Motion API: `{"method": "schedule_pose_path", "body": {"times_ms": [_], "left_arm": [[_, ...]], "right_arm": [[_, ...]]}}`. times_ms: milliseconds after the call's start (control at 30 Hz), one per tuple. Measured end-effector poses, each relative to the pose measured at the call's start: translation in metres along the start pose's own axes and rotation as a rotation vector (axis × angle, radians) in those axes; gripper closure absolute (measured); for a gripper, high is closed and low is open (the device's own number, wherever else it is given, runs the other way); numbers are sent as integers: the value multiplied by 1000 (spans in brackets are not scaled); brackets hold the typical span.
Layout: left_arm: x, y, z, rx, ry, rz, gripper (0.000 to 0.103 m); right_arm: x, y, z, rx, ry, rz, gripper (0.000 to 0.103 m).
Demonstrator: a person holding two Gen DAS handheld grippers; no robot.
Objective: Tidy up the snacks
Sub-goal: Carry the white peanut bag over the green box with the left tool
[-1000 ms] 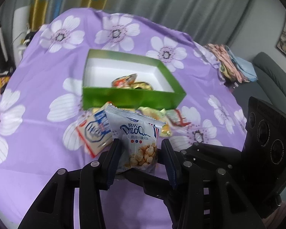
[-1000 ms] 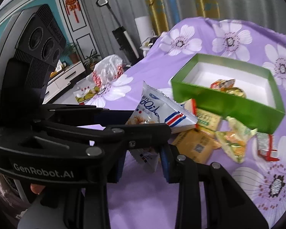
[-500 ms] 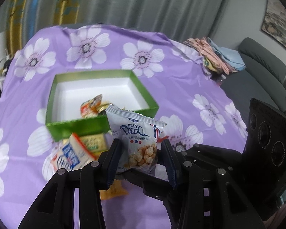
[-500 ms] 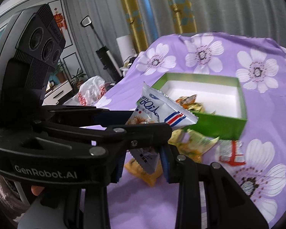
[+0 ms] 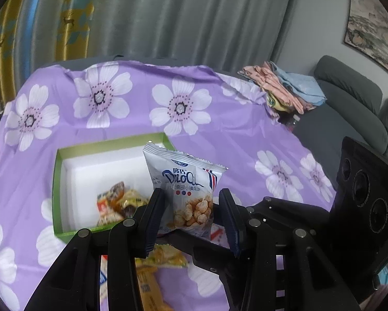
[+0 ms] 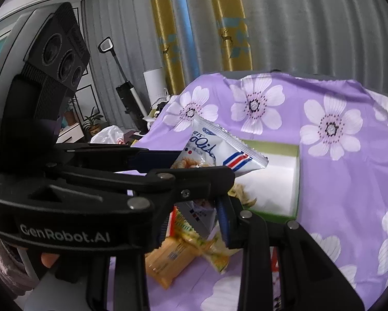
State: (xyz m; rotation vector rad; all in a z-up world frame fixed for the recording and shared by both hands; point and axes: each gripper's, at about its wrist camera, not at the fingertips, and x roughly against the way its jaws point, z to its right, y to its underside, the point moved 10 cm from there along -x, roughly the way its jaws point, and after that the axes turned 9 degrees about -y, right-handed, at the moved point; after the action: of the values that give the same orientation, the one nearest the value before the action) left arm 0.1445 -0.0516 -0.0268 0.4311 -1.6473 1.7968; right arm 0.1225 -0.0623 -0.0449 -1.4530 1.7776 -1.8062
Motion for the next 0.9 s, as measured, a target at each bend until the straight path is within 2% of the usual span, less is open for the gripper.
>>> {"method": "schedule_pose_path", "body": {"times_ms": [300,400,567,900], "left_arm": [[-25,-26,-15,0,-30,-2,59],[-36,-28,-23,23,-17,-19,59],[-60,-25,-36,58,-18,-61,59],[-110,-3,-63,125,-27,-184,59]], "right_arm": [[-24,-16,18,7,-6,2,70],[-33,-17,25,1,-13,-8,70],[-55,-12,38,-33,-31,-42,70],[-102,14,59,-91,-33,-161,70]]}}
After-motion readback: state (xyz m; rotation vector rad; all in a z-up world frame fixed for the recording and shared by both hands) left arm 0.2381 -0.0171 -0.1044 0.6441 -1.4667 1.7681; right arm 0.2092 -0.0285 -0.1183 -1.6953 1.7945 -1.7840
